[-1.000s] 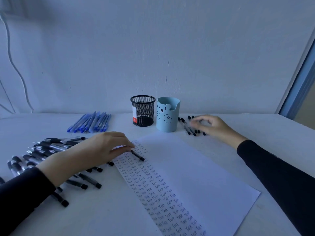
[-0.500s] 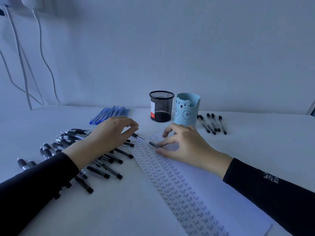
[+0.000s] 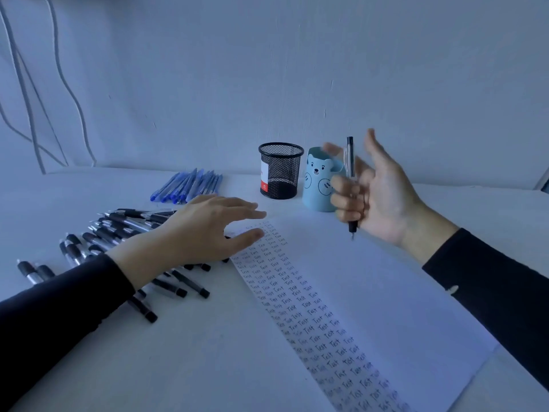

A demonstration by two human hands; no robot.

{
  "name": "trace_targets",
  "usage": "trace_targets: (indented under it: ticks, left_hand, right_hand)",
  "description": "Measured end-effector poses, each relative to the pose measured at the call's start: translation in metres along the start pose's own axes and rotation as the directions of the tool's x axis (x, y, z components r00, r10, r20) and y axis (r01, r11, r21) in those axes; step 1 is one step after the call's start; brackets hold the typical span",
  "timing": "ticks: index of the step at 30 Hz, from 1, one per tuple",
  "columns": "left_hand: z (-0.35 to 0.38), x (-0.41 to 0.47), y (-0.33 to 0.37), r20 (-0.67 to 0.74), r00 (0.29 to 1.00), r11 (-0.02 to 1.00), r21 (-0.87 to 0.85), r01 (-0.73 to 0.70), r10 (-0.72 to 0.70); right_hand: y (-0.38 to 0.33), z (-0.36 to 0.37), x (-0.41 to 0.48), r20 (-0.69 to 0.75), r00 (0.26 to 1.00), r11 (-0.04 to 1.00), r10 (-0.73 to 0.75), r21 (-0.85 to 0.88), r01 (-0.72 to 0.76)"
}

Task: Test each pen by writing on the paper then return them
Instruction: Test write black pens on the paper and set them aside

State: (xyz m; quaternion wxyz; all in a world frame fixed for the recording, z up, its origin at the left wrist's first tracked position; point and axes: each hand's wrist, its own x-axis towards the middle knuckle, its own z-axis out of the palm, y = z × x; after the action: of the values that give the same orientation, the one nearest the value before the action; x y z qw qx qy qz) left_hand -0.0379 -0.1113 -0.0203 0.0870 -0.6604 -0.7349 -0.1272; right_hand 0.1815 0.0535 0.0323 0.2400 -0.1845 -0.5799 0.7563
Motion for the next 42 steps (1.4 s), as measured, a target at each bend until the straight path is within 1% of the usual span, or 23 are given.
trace_targets:
  ticks: [2, 4, 6, 8, 11, 13, 15, 17, 18, 19, 20, 23, 24, 26, 30, 32, 34, 36, 42]
  left_hand:
    - [0.002, 0.0, 0.003, 0.071, 0.997, 0.999, -0.018, -0.032, 0.034]
    - [0.004, 0.0, 0.003, 0.134, 0.99, 0.998, -0.057, -0.04, 0.048]
    - [0.006, 0.001, 0.001, 0.154, 0.987, 0.989, -0.144, -0.02, 0.042]
    - [0.007, 0.002, 0.0, 0.162, 0.986, 0.977, -0.214, 0.002, 0.033]
    - [0.008, 0.002, 0.0, 0.17, 0.985, 0.971, -0.24, 0.007, 0.035]
    - [0.008, 0.002, 0.0, 0.179, 0.983, 0.971, -0.239, 0.01, 0.034]
    - [0.008, 0.003, -0.001, 0.193, 0.981, 0.974, -0.227, 0.016, 0.029]
    - [0.008, 0.003, -0.002, 0.2, 0.979, 0.975, -0.22, 0.014, 0.031]
    - [0.008, 0.003, -0.002, 0.203, 0.979, 0.975, -0.221, 0.011, 0.035]
    - [0.008, 0.003, -0.003, 0.205, 0.978, 0.975, -0.223, 0.008, 0.039]
    - [0.009, 0.003, -0.003, 0.205, 0.978, 0.975, -0.223, 0.007, 0.04]
    - [0.008, 0.003, -0.002, 0.208, 0.977, 0.977, -0.213, 0.006, 0.039]
    - [0.007, 0.003, -0.002, 0.211, 0.977, 0.978, -0.209, 0.006, 0.039]
    - [0.007, 0.003, -0.002, 0.213, 0.976, 0.979, -0.205, 0.006, 0.039]
    - [0.008, 0.003, -0.002, 0.213, 0.976, 0.978, -0.209, 0.01, 0.036]
    - [0.007, 0.003, -0.002, 0.218, 0.975, 0.978, -0.21, 0.014, 0.033]
    - [0.006, 0.003, -0.001, 0.216, 0.976, 0.977, -0.211, 0.015, 0.032]
    - [0.006, 0.003, 0.0, 0.216, 0.976, 0.978, -0.21, 0.011, 0.035]
    - [0.006, 0.003, 0.0, 0.207, 0.978, 0.977, -0.212, 0.01, 0.035]
  right_hand:
    - [-0.001, 0.009, -0.004, 0.044, 0.997, 0.997, 0.069, 0.022, -0.07]
    - [0.002, 0.013, -0.006, 0.013, 0.993, 0.989, 0.114, 0.088, -0.115]
    - [0.005, 0.016, -0.005, -0.013, 0.988, 0.982, 0.157, 0.104, -0.155]
    - [0.007, 0.019, -0.004, -0.022, 0.987, 0.985, 0.159, 0.063, -0.158]
    - [0.011, 0.025, 0.0, -0.022, 0.996, 0.995, 0.083, -0.057, -0.084]
    - [0.013, 0.027, 0.005, 0.019, 0.999, 0.997, 0.04, -0.071, -0.038]
    - [0.014, 0.026, 0.008, 0.107, 0.991, 0.994, 0.076, -0.086, -0.067]
    - [0.016, 0.025, 0.012, 0.151, 0.98, 0.964, 0.131, -0.251, -0.09]
    - [0.018, 0.025, 0.013, 0.155, 0.978, 0.938, 0.138, -0.336, -0.079]
    - [0.02, 0.025, 0.014, 0.163, 0.977, 0.923, 0.137, -0.379, -0.067]
    - [0.023, 0.026, 0.015, 0.175, 0.975, 0.923, 0.138, -0.38, -0.062]
    - [0.029, 0.024, 0.022, 0.25, 0.958, 0.953, 0.139, -0.298, -0.06]
    - [0.03, 0.022, 0.024, 0.26, 0.957, 0.955, 0.129, -0.293, -0.049]
    - [0.033, 0.02, 0.029, 0.221, 0.972, 0.948, 0.084, -0.319, -0.009]
    - [0.049, 0.021, 0.03, 0.019, 1.0, 0.886, -0.021, -0.462, 0.027]
    - [0.055, 0.022, 0.03, -0.026, 0.996, 0.827, -0.085, -0.559, 0.056]
    - [0.06, 0.024, 0.031, -0.01, 0.987, 0.763, -0.162, -0.635, 0.119]
    - [0.065, 0.025, 0.032, -0.003, 0.975, 0.729, -0.221, -0.664, 0.163]
    - [0.072, 0.026, 0.033, 0.049, 0.965, 0.675, -0.256, -0.706, 0.215]
